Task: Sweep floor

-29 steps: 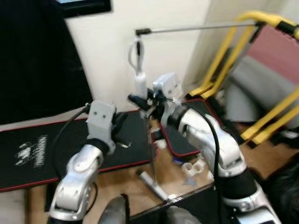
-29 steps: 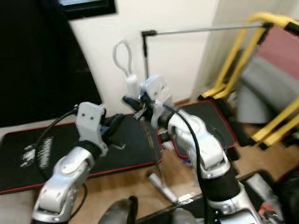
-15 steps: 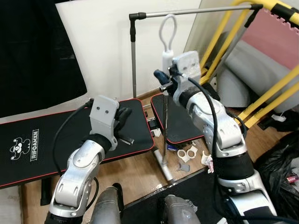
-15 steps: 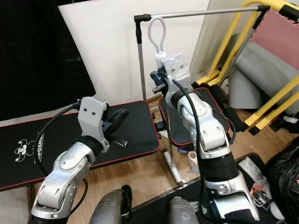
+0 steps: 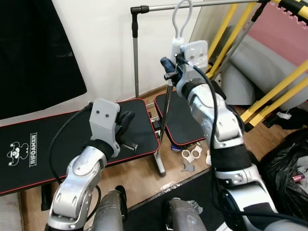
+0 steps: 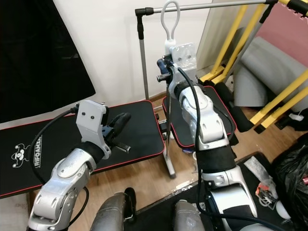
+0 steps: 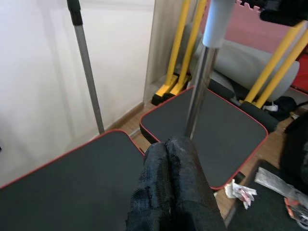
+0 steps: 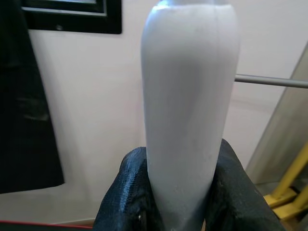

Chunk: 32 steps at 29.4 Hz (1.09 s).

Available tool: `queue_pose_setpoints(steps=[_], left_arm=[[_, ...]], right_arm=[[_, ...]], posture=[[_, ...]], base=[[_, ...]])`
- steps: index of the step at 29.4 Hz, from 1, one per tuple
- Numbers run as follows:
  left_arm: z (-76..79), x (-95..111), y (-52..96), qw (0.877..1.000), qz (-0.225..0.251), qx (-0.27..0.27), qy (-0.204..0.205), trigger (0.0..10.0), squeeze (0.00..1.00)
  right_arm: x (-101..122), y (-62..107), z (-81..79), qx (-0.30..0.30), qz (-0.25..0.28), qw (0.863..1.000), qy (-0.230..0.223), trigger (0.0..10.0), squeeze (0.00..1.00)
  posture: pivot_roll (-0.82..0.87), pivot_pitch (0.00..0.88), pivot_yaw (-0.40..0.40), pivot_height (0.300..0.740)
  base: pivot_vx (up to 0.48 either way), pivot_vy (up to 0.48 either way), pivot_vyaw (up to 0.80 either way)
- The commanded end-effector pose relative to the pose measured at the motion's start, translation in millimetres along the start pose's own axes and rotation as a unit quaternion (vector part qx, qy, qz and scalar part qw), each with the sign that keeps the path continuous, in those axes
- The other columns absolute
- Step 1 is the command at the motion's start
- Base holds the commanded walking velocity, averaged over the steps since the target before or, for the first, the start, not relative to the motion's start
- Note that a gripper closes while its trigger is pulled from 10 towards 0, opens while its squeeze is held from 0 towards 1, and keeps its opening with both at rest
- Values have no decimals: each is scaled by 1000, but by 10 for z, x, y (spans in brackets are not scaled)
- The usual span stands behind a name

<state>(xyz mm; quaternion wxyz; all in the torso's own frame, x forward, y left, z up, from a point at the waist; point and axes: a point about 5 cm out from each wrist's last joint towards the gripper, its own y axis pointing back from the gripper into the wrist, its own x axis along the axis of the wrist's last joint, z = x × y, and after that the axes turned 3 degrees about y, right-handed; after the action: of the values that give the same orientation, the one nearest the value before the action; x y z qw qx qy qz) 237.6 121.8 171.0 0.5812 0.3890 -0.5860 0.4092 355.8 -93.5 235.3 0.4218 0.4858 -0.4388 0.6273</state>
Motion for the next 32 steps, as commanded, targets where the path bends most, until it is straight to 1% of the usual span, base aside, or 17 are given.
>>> queue_pose_setpoints(steps=[1,2,3,5,12,13,14,16,17,22,27,32], left_arm=[[32,-3,61,1000,-9,-5,11,10000,0],[35,5,78,1000,-10,-4,13,10000,0],[35,5,78,1000,-10,-4,13,10000,0],[35,12,93,1000,-11,-2,16,10000,0],[40,27,119,1000,-11,0,17,10000,0],[43,33,127,1000,-12,1,19,10000,0],[45,37,127,1000,-13,1,19,10000,0],[45,40,127,1000,-13,1,20,10000,0],[45,41,127,1000,-14,2,21,10000,0],[43,40,123,1000,-14,4,23,10000,0],[32,32,94,1000,-16,8,23,10000,0],[24,26,90,1000,-16,10,24,10000,0]], right_arm=[[39,-45,7,-17,20,1000,18,10000,0],[25,-58,-6,-19,20,999,32,10000,0],[25,-58,-6,-19,20,999,32,10000,0],[-5,-74,-17,-23,17,998,49,10000,0],[-48,-95,-27,-24,10,999,48,10000,0],[-66,-104,-60,-16,18,999,45,10000,169],[-69,-108,-73,-12,23,999,39,10000,757],[-69,-111,-79,-10,26,999,36,10000,757],[-70,-110,-76,-16,25,999,35,10000,1000],[-71,-112,-80,-18,29,999,37,10000,1000],[-107,-72,-159,19,27,999,37,10000,1000],[-107,-19,-132,33,26,999,27,10000,1000]], posture=[[-48,301,-136,740],[-44,308,-139,740],[-44,308,-139,740],[-43,312,-140,740],[-42,323,-141,740],[-42,323,-141,740],[-45,326,-142,740],[-45,326,-142,740],[-45,326,-142,740],[-49,321,-142,740],[-57,308,-144,740],[-57,305,-145,740]], base=[[0,0,0],[0,0,0],[0,0,0],[0,0,0],[0,0,0],[0,0,0],[0,0,0],[0,0,0],[0,0,0],[0,0,0],[0,0,0],[0,0,0]])
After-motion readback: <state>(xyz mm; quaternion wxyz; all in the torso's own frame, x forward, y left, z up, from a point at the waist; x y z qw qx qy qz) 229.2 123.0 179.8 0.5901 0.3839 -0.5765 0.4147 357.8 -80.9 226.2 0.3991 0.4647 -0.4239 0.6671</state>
